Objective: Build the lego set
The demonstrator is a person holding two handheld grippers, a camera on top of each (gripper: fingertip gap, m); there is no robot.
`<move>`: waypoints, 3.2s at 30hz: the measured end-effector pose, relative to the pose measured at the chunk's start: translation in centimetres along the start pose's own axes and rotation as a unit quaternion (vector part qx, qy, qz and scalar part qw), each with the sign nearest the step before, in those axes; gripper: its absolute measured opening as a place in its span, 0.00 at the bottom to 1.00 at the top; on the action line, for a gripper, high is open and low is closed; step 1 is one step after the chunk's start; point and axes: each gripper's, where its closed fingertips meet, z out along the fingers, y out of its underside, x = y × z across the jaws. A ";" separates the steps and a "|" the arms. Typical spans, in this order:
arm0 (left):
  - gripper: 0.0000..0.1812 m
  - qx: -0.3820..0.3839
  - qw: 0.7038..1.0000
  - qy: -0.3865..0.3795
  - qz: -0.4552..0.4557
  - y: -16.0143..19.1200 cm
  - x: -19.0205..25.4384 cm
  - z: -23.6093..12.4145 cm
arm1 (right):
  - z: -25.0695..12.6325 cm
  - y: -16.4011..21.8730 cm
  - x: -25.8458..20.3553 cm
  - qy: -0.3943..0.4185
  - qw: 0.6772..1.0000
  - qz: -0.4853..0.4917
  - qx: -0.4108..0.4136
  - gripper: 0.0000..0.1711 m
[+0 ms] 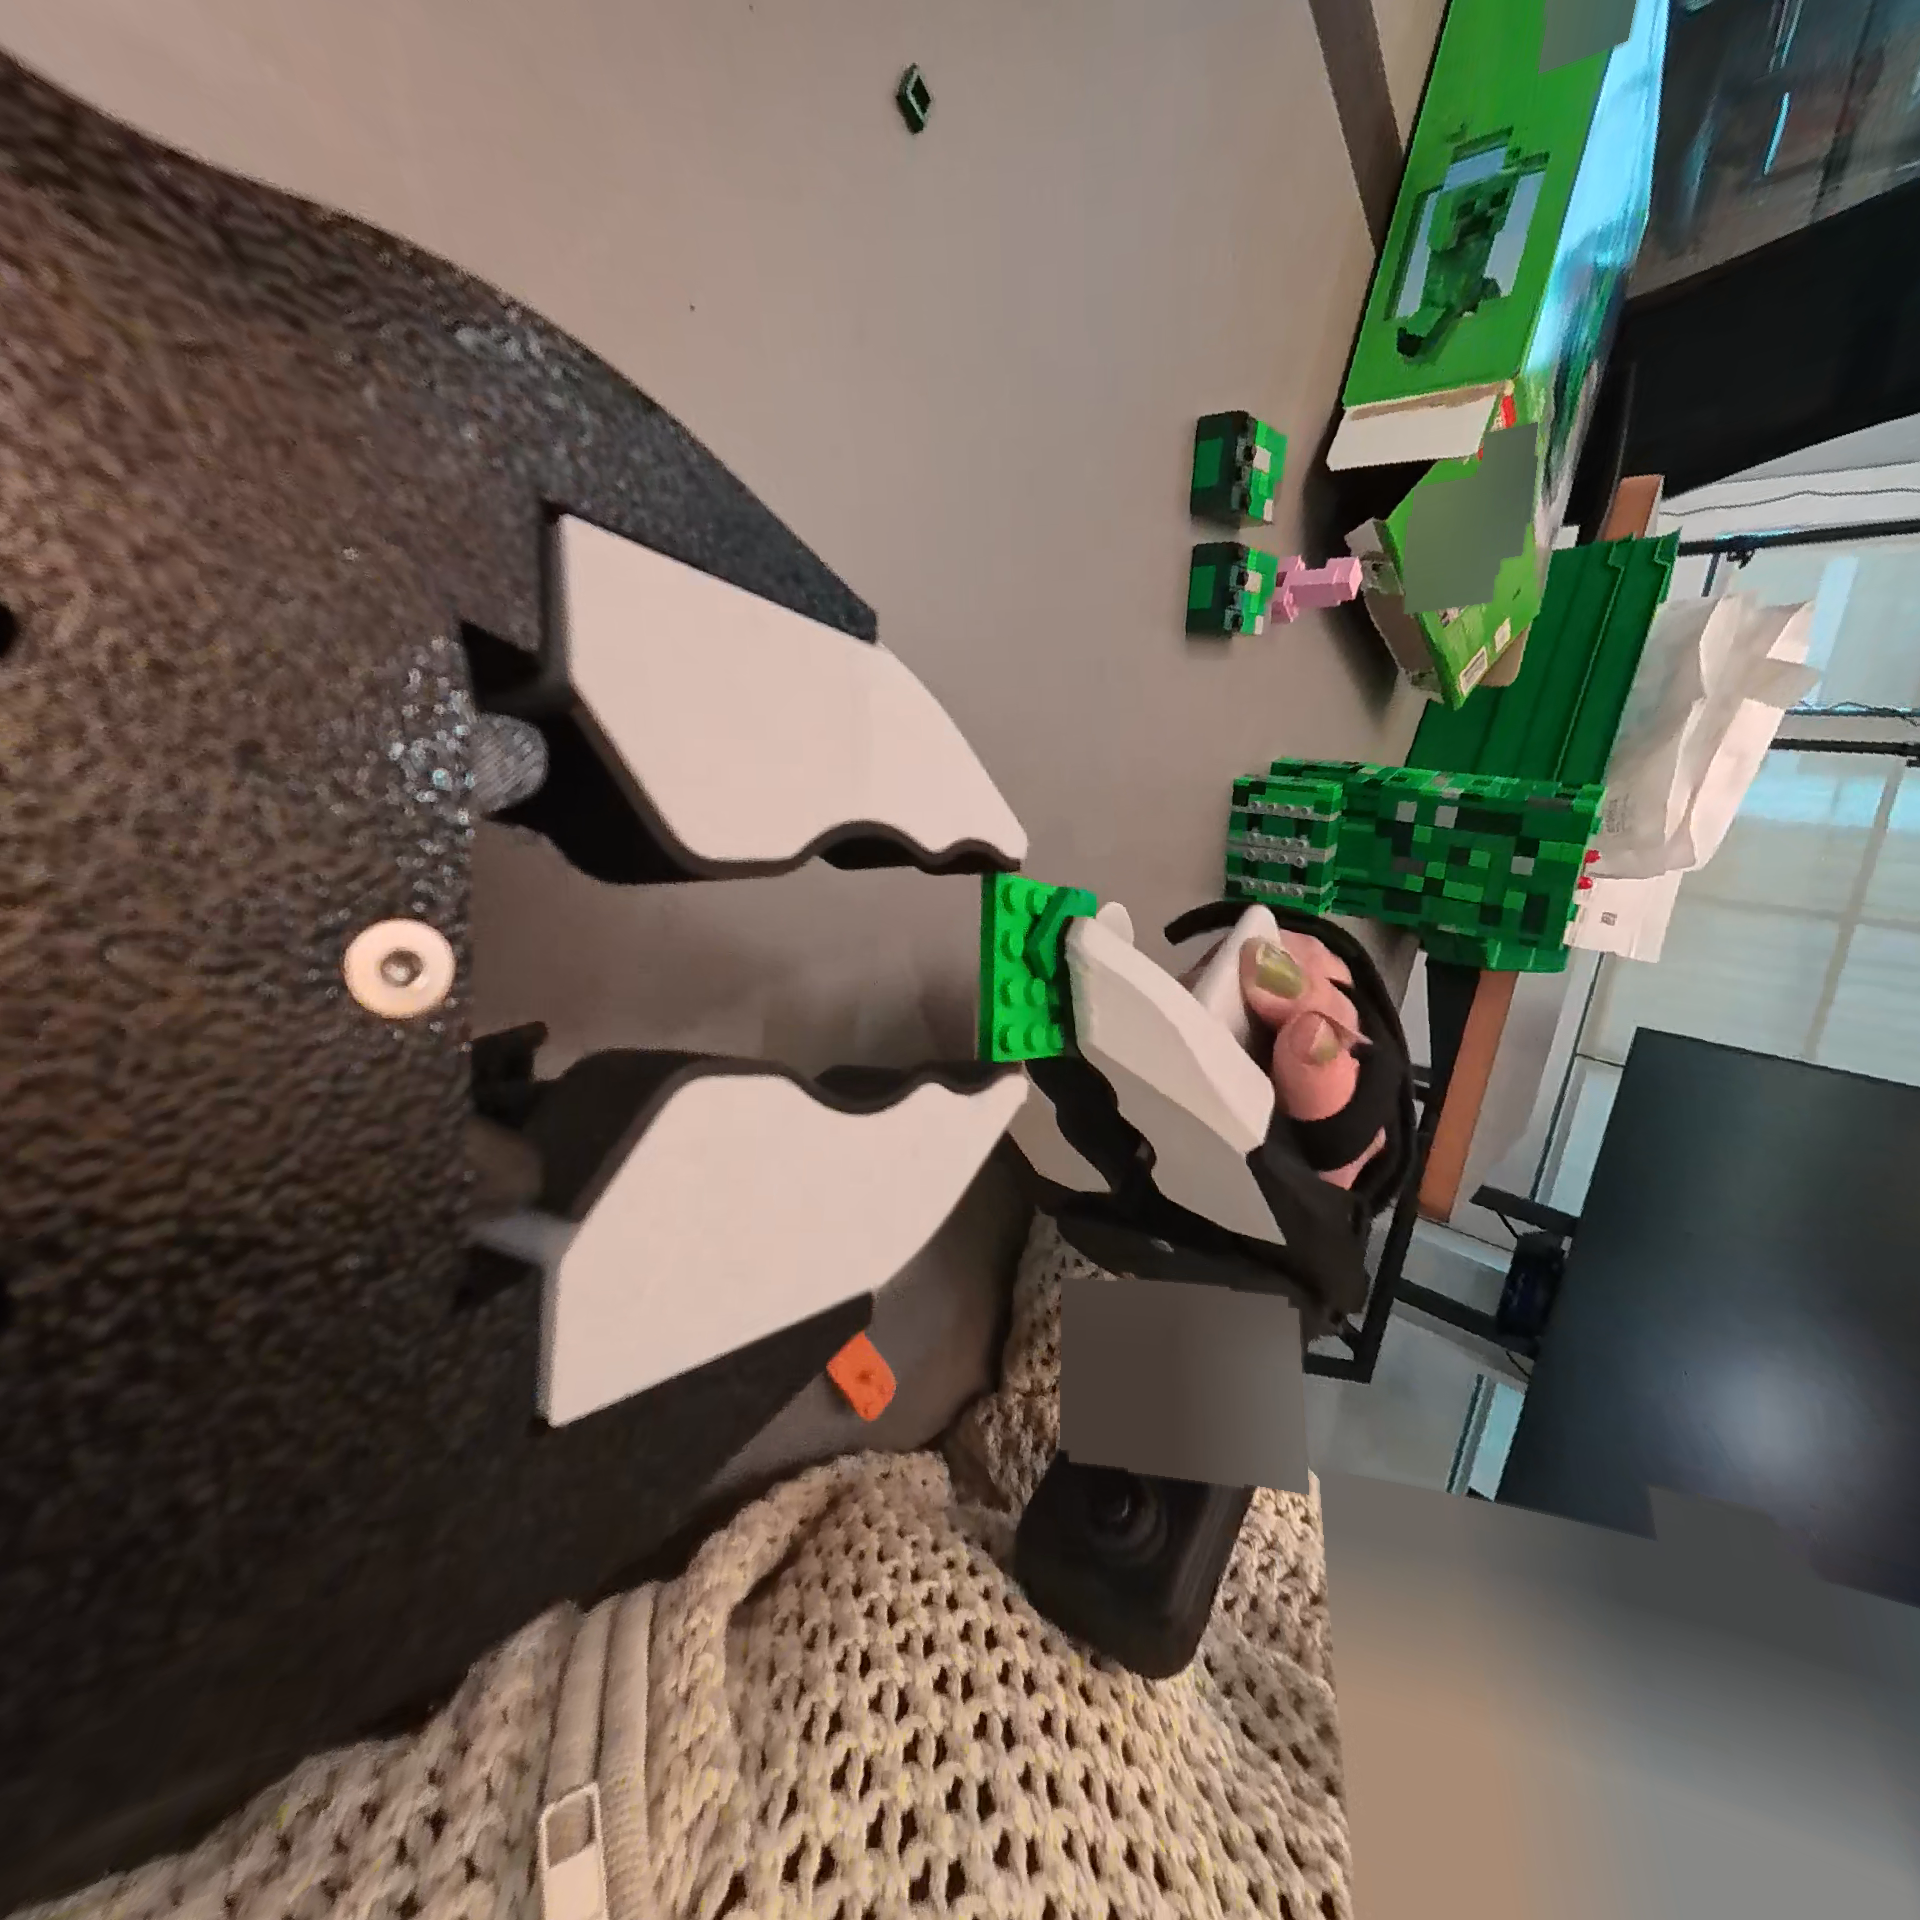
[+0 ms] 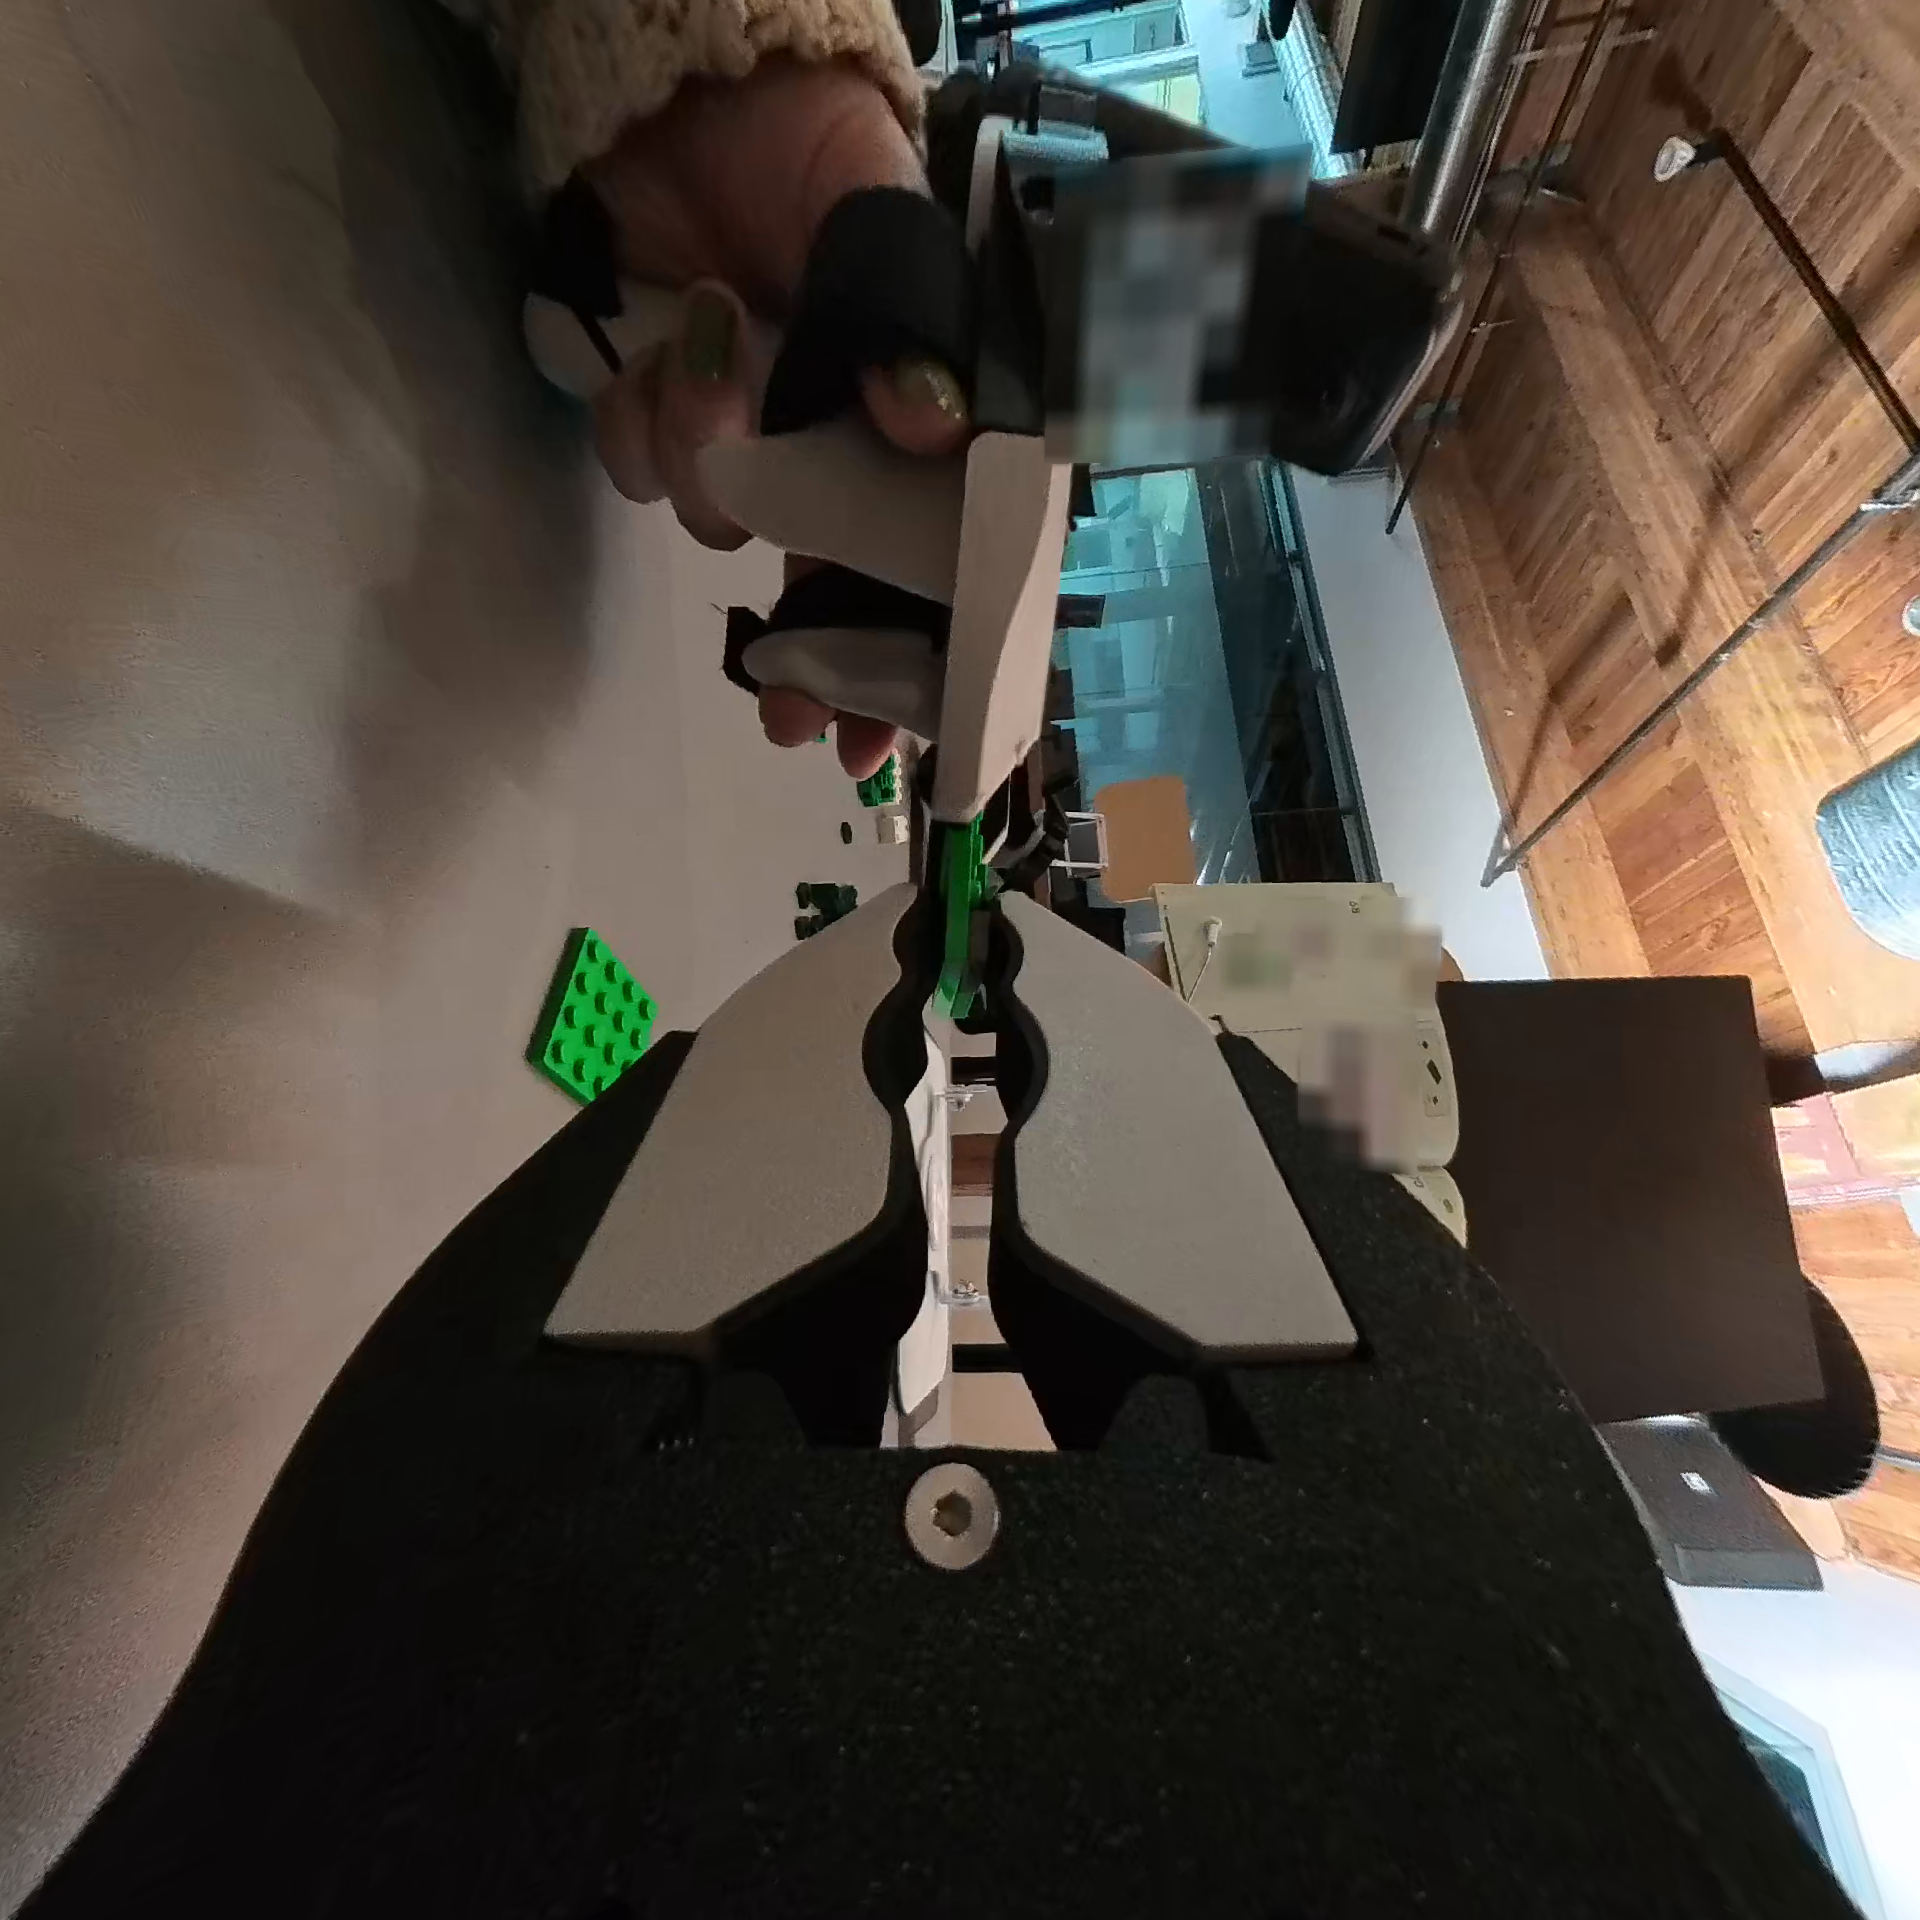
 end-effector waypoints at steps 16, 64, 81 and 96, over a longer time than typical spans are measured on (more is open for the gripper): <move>0.19 0.017 1.000 0.021 0.005 -0.4 0.2 -0.7 | -0.5 1.5 0.5 -0.012 0.997 0.077 -0.013 0.22; 0.19 -0.043 0.991 0.118 0.039 1.1 3.7 -0.4 | -2.5 -3.0 -0.6 -0.376 0.847 0.373 0.041 0.02; 0.19 -0.045 0.990 0.125 0.049 1.1 4.2 -0.1 | -3.0 -4.1 0.1 -0.428 0.734 0.522 0.078 0.08; 0.19 0.025 0.994 -0.006 0.107 -0.7 0.5 -0.7 | -5.0 -0.2 -3.4 -0.423 0.758 0.495 -0.030 0.06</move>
